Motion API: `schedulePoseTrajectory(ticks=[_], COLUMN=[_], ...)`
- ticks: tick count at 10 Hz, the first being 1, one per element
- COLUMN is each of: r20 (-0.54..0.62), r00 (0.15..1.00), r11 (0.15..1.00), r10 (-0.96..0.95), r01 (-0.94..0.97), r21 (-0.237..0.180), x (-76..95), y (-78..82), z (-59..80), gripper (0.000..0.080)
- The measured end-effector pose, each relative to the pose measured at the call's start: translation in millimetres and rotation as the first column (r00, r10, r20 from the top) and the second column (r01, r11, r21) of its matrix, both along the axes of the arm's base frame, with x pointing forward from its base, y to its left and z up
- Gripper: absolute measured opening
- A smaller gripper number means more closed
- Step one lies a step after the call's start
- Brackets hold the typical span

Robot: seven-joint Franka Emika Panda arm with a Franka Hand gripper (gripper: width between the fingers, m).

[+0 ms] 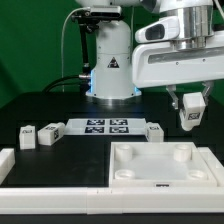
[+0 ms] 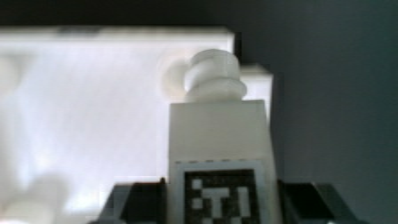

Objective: Assemble one leg

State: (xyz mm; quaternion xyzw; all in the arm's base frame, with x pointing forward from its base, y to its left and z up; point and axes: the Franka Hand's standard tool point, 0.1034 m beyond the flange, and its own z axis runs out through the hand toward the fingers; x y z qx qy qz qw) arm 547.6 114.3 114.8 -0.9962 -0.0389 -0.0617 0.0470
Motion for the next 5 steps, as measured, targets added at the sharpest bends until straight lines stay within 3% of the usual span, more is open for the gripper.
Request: schedulePoseTrajectory(ticks=[2,4,5], r20=[0.035,0.064,0.175], r00=[0.999,0.998,0.984], r11=[1.000,1.000,1.000], r10=[0.029,0.027,0.017], r01=[-0.029,-0.027,-0.018], r21=[-0.002,0.000,0.004], x=[21.2,21.8,26.6], y=[-3.7,-2.9,-3.9], z=[1.5,0.7,2.6], gripper=[0.0291,0.0291,0.0291])
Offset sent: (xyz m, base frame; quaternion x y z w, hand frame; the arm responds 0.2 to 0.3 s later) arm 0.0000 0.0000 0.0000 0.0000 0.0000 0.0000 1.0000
